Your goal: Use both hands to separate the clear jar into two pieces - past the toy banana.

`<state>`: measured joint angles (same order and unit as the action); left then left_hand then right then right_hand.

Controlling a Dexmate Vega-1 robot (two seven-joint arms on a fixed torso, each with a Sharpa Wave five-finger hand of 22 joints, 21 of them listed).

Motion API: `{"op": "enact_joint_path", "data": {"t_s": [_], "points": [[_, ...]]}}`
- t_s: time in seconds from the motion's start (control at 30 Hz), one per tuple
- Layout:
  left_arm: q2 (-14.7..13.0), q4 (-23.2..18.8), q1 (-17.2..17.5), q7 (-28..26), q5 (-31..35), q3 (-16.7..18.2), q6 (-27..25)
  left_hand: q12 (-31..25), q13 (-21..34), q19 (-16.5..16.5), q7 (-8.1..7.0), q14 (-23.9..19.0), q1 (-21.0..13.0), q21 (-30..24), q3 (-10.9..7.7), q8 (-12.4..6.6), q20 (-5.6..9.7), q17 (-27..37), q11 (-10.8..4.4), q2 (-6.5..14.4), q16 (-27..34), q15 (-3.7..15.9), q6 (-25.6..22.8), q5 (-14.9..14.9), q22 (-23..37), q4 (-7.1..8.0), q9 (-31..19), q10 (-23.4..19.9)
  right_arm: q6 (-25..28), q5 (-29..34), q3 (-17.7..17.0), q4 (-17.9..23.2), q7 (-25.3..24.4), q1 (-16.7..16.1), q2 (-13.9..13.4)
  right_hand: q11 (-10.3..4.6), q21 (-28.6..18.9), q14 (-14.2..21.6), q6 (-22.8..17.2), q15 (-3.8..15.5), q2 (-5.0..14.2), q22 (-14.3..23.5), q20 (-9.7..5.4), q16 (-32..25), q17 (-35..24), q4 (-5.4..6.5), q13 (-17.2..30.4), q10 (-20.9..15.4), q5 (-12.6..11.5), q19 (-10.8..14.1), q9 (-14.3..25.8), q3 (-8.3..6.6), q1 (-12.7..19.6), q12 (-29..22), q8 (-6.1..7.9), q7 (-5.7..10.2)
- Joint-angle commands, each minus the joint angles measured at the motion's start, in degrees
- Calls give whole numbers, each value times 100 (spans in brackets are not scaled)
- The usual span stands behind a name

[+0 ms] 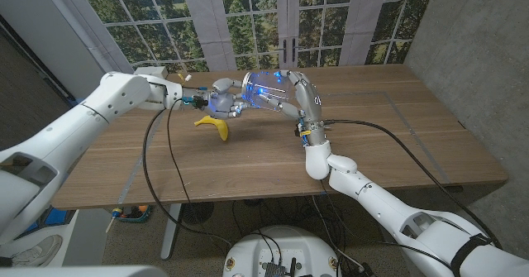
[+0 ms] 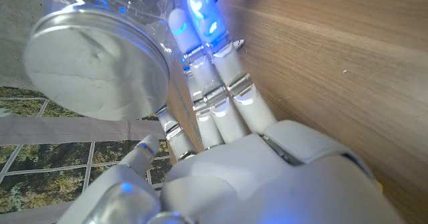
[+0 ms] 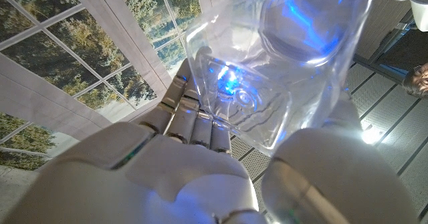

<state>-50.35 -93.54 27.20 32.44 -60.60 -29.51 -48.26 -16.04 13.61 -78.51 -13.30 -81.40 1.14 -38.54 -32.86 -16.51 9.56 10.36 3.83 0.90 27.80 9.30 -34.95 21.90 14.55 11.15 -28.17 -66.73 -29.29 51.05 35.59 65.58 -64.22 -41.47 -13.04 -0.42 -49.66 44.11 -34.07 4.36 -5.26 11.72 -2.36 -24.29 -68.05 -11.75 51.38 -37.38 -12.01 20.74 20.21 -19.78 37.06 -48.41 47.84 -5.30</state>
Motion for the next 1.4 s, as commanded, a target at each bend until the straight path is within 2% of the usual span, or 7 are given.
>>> {"op": "enact_joint_path", "data": {"t_s": [0.03,0.2,0.4,0.63,0.9,1.13,1.4], "points": [[-276,-1313,1597,-2132,1202,976,2533,350,95,378,2524,415,-99,76,432,631,-71,-29,590,-258,-281,-129,-973,-43,-94,-151,342,478,39,-49,43,-19,22,34,-3,-1141,-68,26,-892,838,1466,7,-354,4,-17,459,47,-1137,-35,-10,942,-510,1426,-27,430,837],[-190,-1327,2049,-2451,2073,1061,3980,604,221,2528,1925,3463,-615,1275,-78,596,-1395,79,380,-345,-1768,-690,1423,-729,-413,-1089,884,3415,49,-70,68,-59,22,70,-1,-1140,-93,29,-900,833,1466,4,-351,9,-19,461,27,-1144,-33,-9,930,-512,1418,-13,427,827],[-34,-867,1946,-1854,2300,950,4804,589,267,3916,1010,6042,-1487,2121,-453,549,-1849,83,252,-290,-1801,-1044,2614,-1193,-385,-2173,1086,5825,35,-135,95,-107,22,101,-11,-1139,-122,40,-902,832,1463,0,-351,7,-26,458,21,-1158,-30,-10,943,-512,1411,-10,437,828],[420,199,1510,-987,2765,719,6302,473,270,4512,589,6645,-2291,2557,-472,522,-1762,40,-119,-530,-1733,-904,3438,-1162,-428,-2217,1195,6286,-44,-403,224,-162,22,169,-67,-1142,-147,44,-914,832,1461,-4,-356,11,-28,456,35,-1165,-29,-9,923,-514,1407,-17,430,836],[580,924,944,-91,2931,494,6994,343,246,4516,141,6569,-3172,2657,-574,263,-1511,21,-504,-652,-1671,-737,3119,-1151,-443,-2243,1289,6117,-12,-658,373,-170,22,227,-135,-1142,-183,59,-940,834,1461,-9,-363,14,-29,450,42,-1177,-29,-8,925,-522,1405,-20,443,831],[761,1448,562,874,2459,315,6864,305,159,4434,105,6527,-3491,2685,-251,152,-1518,12,-538,-1186,-1672,-784,2845,-1078,-452,-2201,1389,5952,41,-963,565,-136,22,303,-243,-1139,-213,72,-947,832,1458,-14,-363,15,-31,448,47,-1191,-28,-11,922,-525,1399,-23,446,827],[866,1748,352,1302,2405,244,6899,275,42,4268,80,6385,-4032,2694,54,63,-1348,-7,-541,-1124,-1672,-823,2348,-864,-457,-2158,1513,5758,-182,-1697,742,-15,223,345,-384,-1139,-256,98,-962,835,1450,-20,-365,6,-41,434,30,-1226,-28,5,915,-528,1403,-19,448,830]]}}
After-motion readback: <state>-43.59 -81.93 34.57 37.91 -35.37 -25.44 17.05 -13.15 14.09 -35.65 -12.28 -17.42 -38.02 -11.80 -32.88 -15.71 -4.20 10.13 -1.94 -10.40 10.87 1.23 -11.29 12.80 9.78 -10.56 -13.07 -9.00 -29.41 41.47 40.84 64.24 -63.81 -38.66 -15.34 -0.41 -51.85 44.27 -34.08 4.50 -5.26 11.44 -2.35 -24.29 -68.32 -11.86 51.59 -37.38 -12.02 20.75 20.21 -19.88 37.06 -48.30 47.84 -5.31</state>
